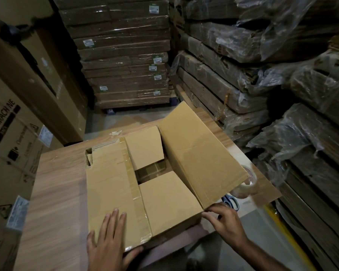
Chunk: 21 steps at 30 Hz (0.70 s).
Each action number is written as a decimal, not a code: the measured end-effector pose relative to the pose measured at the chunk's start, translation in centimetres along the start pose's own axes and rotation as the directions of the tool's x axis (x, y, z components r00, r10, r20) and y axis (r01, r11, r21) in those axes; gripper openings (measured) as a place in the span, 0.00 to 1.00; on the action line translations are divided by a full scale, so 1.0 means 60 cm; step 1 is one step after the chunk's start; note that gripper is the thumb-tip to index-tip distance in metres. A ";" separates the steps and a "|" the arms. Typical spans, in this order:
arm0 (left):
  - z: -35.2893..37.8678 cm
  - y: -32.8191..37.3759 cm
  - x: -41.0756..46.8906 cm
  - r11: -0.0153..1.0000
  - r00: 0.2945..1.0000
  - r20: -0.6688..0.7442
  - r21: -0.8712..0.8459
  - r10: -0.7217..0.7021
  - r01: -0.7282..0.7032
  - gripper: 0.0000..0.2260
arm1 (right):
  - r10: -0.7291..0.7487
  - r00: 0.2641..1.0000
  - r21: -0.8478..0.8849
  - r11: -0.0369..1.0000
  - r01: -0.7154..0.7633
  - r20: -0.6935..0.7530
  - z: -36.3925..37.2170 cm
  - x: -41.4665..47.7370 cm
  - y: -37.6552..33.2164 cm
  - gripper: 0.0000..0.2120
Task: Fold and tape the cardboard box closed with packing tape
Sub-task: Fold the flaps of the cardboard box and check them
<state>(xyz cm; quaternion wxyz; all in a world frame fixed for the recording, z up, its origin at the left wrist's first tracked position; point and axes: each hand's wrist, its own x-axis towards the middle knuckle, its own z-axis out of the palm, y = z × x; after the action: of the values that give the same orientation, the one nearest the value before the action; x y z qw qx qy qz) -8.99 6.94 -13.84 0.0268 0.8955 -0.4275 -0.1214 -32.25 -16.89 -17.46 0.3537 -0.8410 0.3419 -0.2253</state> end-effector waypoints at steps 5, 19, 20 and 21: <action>0.004 -0.008 0.004 1.000 0.999 -0.037 0.002 0.027 -0.027 0.45 | -0.015 1.000 -0.043 0.999 0.015 0.001 -0.007 0.001 -0.008 0.07; -0.010 -0.029 -0.010 0.988 0.983 -0.182 -0.150 0.016 -0.044 0.37 | -0.304 0.944 -0.141 0.937 0.321 0.128 -0.026 -0.013 -0.097 0.05; -0.011 -0.031 -0.016 0.970 0.963 -0.271 -0.236 -0.010 -0.056 0.38 | -0.319 0.940 -0.133 0.933 0.334 0.124 -0.024 -0.003 -0.110 0.07; -0.020 -0.025 -0.023 0.940 0.942 -0.330 -0.335 -0.056 -0.061 0.39 | -0.309 0.943 -0.140 0.935 0.325 0.124 -0.022 0.008 -0.121 0.09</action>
<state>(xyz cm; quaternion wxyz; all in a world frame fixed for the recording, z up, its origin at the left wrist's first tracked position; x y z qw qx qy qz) -8.42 8.90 -12.61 0.2536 0.8842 -0.3902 -0.0395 -29.72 -14.07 -11.08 0.2614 -0.9208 0.2003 -0.2090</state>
